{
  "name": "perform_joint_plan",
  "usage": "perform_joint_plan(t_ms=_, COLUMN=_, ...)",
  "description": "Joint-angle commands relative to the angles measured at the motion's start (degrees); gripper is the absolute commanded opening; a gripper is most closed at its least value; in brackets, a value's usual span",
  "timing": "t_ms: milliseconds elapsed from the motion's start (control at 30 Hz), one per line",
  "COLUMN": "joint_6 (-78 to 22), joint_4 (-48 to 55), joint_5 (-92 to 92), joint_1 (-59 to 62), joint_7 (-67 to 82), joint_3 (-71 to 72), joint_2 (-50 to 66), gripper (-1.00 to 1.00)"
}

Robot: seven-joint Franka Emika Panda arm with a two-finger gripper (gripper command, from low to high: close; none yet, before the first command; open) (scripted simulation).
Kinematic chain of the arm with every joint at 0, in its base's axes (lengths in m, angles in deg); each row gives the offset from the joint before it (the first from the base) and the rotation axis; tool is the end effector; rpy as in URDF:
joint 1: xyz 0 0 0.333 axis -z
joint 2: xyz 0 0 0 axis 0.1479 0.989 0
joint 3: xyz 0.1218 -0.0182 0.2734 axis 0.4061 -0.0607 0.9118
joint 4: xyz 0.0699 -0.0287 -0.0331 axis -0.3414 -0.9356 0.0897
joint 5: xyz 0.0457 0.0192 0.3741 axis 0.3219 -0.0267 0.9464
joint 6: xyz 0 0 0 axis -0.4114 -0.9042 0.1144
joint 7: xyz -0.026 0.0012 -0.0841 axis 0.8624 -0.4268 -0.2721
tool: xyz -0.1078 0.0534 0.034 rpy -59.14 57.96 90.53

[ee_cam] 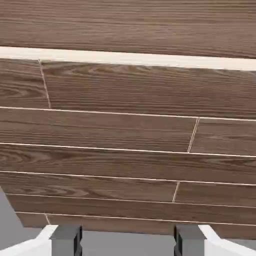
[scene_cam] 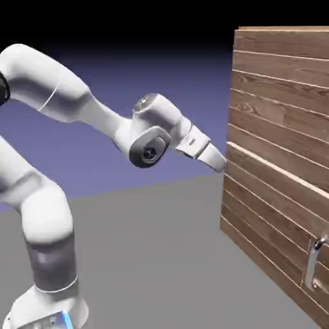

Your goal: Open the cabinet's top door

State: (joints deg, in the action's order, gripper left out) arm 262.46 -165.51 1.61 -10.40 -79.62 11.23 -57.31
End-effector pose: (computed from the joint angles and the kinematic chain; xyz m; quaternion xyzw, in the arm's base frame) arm 0.4012 0.0075 0.4544 -0.8569 0.3228 -0.3735 0.1484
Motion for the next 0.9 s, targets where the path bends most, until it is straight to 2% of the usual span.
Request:
perform_joint_plan(t_ms=0, joint_6=0.2, joint_4=0.9, joint_5=-2.5, joint_1=-1.0, joint_7=-1.7, joint_3=-1.2, joint_2=-0.3, gripper=0.00)
perform_joint_plan(t_ms=867, joint_6=5.7, joint_4=23.7, joint_5=-67.3, joint_1=-27.0, joint_7=-46.7, joint_3=-31.3, joint_2=-9.2, gripper=0.00)
